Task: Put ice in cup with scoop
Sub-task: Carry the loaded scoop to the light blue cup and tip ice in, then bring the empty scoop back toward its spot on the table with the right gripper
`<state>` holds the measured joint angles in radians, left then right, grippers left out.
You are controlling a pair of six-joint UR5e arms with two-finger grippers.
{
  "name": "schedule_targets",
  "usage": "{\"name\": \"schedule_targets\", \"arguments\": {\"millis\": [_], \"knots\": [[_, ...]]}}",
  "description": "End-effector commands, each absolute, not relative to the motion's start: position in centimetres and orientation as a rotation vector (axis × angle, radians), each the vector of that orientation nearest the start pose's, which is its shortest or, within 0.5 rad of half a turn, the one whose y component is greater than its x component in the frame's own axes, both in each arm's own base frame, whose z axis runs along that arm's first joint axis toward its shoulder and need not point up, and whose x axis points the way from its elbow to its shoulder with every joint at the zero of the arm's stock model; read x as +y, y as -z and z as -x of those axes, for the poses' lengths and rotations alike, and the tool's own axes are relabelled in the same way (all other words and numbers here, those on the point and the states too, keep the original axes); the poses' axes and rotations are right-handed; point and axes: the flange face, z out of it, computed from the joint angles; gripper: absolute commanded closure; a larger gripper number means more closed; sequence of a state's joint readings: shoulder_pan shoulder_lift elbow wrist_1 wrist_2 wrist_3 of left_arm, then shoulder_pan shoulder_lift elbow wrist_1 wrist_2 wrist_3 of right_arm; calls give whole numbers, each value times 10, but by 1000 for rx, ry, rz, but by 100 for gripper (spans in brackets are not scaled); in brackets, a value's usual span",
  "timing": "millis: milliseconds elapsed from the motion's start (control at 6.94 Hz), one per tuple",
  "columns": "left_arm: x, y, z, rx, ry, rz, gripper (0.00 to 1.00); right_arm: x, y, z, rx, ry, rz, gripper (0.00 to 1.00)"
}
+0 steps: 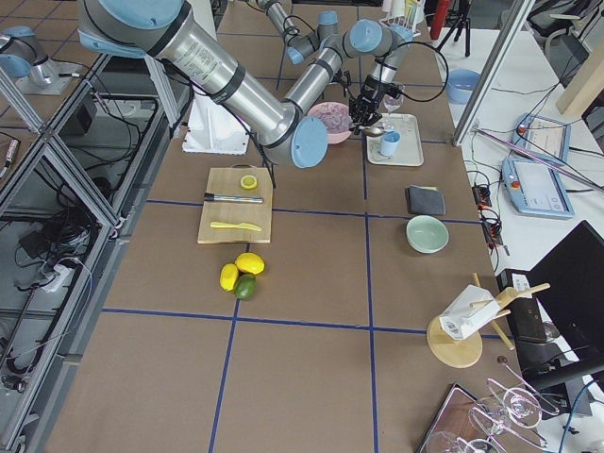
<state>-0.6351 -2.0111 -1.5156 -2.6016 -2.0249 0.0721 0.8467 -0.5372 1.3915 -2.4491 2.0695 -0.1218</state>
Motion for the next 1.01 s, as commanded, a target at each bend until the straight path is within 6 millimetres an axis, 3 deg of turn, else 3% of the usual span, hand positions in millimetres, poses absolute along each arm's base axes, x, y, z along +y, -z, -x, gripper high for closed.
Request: {"name": "schedule_targets", "arguments": {"millis": [0,144,432,721,865], "knots": [[-457,-315,-469,984,-1136,-1179,0,-598,-174,409,-479,829,181,100],[-457,-313,-469,986,-1134,-1180,0,-597,-173,408,-485,818,179,100],[-457,-314,-468,985,-1136,-1182,0,-580,-193,395,-499,659,143,100],[-462,-319,-461,976,-1132,-1177,0,-527,-232,360,-584,451,67,100],[-464,-320,-458,974,-1131,-1177,0,-491,-242,356,-633,275,55,100]]}}
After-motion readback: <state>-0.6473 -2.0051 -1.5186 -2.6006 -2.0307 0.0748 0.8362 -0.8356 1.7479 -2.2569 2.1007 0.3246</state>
